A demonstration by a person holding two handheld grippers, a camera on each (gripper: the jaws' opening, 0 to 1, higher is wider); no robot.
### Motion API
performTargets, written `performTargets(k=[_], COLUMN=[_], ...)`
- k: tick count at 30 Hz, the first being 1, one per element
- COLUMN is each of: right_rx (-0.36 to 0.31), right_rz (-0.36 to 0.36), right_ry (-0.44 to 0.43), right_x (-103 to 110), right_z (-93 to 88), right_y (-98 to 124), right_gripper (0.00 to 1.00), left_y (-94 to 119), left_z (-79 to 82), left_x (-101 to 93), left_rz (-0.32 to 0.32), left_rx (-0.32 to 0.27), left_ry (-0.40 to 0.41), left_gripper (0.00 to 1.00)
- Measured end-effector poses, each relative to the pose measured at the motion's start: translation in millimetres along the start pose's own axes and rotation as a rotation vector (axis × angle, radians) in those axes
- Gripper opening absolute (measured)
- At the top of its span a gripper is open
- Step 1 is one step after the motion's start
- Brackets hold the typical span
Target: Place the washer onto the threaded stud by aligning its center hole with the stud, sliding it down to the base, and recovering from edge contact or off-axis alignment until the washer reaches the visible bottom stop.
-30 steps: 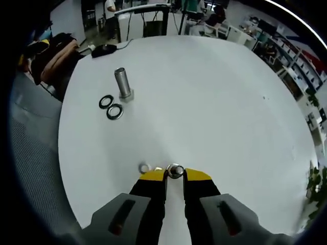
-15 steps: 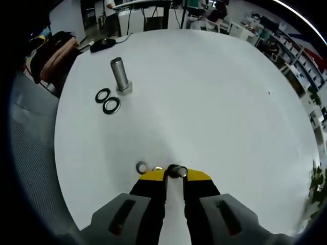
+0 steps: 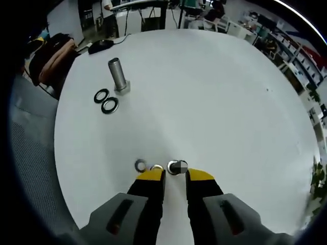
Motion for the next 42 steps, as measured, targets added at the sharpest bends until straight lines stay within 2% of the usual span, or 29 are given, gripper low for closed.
performTargets(k=[3, 8, 20, 29, 36, 42], right_rx=[-0.030, -0.044, -0.033, -0.055, -0.058, -0.063], right_rz=[0.008, 0.024, 0.059, 0.065, 0.086, 0.068], right_ry=[-0.034, -0.054, -0.049, -0.065, -0.074, -0.065], right_x=[2, 10, 17, 19, 20, 21], right_z=[-3.2, -9.5, -12.8, -13.0, -12.6, -12.6], right_y=[5, 4, -7, -6, -6, -7], right_gripper=[0.19, 0.19, 0.19, 0.19, 0.23, 0.22], left_y=[0, 0, 0, 0, 0, 0], left_z=[0.0, 0.2, 0.3, 0.6, 0.5, 0.7], left_x=[0.0, -0.2, 0.1, 0.3, 0.4, 0.2], left_rz=[0.000, 0.000, 0.002, 0.003, 0.005, 0.004], left_rx=[0.000, 0.000, 0.000, -0.002, -0.004, -0.006], left_ry=[0.000, -0.001, 0.000, 0.001, 0.001, 0.002], left_gripper=[0.37, 0.37, 0.37, 0.37, 0.37, 0.37])
Point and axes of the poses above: the point that each gripper's makers call its tool centre point, and the gripper's own axes: y roughly backward along the fingers, x roughly to its left, z roughly out of its top, the point moved 9 cm from there along y, roughly backward along the fingers, and after that the axes turned 8 degrees about z, right-handed, at the moved point
